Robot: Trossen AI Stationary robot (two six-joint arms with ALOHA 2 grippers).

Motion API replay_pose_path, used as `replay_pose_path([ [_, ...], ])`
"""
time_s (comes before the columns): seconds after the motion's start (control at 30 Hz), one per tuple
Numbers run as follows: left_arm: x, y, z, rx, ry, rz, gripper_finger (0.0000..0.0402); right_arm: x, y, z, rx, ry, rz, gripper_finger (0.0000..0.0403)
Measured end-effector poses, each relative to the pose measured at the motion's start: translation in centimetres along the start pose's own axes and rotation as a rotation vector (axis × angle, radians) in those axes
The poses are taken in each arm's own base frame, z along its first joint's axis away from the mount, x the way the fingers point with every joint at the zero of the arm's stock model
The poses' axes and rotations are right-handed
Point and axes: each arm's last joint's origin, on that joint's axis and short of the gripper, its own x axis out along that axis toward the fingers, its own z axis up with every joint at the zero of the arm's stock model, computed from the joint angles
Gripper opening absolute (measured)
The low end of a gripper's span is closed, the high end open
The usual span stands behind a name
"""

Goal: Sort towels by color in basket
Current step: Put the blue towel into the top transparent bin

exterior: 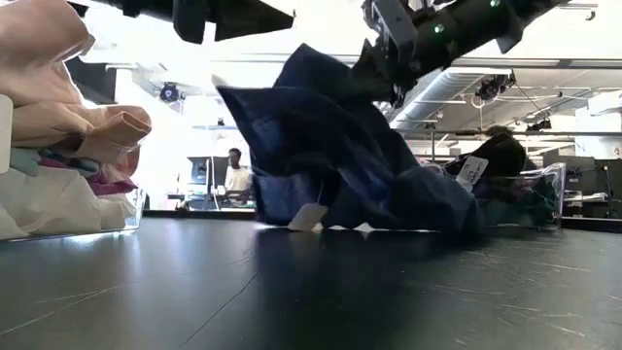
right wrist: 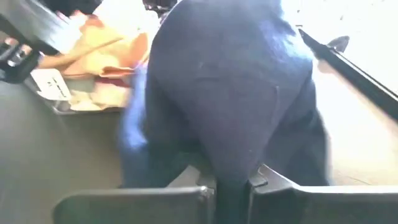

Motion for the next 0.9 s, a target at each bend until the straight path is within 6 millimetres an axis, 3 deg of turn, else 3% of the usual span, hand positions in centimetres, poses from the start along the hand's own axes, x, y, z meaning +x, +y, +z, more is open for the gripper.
replay_pose_path([
  [0.17, -0.3, -0.4, 0.7, 0.16, 0.009, 0.015, 0.0129, 0.8, 0.1, -0.8, 0.021, 0.019, -0.002, 0.0004],
  [0.3, 0.1, -0.8, 0.2, 0.227, -0.046, -0.135, 0.0138, 1.7, 0.4, -1.7, 0.04, 0.044, 0.017, 0.0002],
  [0.6, 1.8, -0.2, -1.6, 0.22, -0.046, -0.273, 0.0217, 2.3, 1.3, -2.6, 0.065, 0.084, 0.104, 0.0003],
  [0.73, 2.9, -0.1, -3.1, 0.196, 0.043, -0.201, 0.0237, 2.1, 1.9, -2.6, 0.064, 0.082, 0.176, 0.0003],
  [0.9, 3.8, -0.3, -4.5, 0.17, 0.118, -0.141, 0.0226, 1.7, 3.0, -2.4, 0.058, 0.067, 0.283, 0.0003],
])
